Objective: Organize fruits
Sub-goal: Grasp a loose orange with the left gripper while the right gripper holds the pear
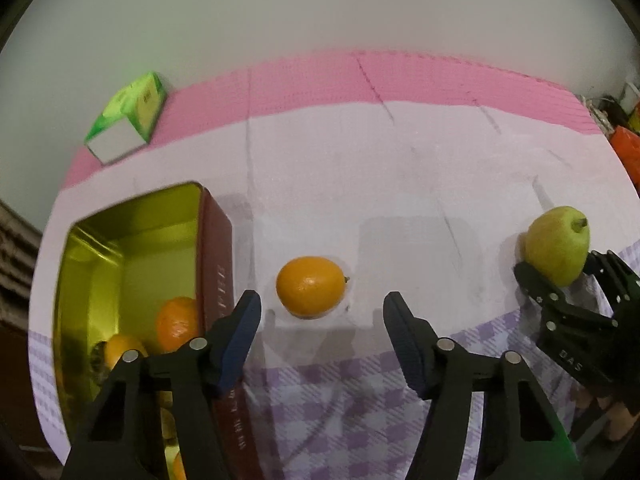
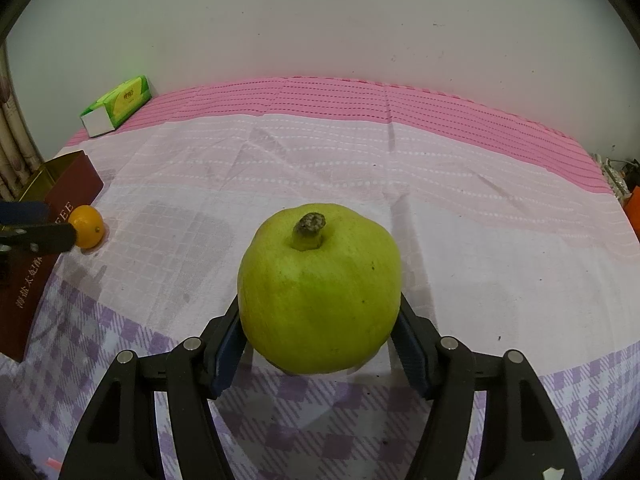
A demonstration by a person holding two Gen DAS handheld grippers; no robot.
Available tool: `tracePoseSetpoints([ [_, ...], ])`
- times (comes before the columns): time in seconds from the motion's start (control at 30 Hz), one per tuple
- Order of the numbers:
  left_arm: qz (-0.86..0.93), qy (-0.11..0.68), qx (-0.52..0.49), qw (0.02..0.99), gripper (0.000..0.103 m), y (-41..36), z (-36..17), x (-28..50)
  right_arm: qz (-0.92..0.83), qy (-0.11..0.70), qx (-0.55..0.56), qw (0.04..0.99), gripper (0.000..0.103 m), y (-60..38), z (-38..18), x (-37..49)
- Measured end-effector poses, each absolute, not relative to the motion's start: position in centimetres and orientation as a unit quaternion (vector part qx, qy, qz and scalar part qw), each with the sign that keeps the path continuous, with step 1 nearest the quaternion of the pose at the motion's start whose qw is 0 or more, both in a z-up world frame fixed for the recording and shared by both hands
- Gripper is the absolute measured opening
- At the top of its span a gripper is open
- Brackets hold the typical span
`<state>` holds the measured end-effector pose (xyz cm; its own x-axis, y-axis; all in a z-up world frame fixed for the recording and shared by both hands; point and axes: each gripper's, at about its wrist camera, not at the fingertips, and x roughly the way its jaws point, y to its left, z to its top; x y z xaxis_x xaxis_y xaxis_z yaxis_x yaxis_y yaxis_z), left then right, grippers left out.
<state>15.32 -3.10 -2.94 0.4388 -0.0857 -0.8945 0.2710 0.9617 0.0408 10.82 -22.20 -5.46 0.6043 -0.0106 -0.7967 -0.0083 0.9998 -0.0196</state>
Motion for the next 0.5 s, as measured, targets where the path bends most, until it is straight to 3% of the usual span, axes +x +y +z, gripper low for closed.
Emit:
tracePoseSetpoints([
  [0.27,-0.101,0.532,0.102,0.834,0.062,-3.8,-4.7,16.8,0.001,0.445,-0.009,0.896,0.066,-22.2,-5.4,10.7],
  [0.5,-0.098,0.535,0.107,0.832,0.047,-4.0,-5.5,17.2,0.001,0.445,-0.008,0.896,0.067,-22.1,-5.4,10.6],
])
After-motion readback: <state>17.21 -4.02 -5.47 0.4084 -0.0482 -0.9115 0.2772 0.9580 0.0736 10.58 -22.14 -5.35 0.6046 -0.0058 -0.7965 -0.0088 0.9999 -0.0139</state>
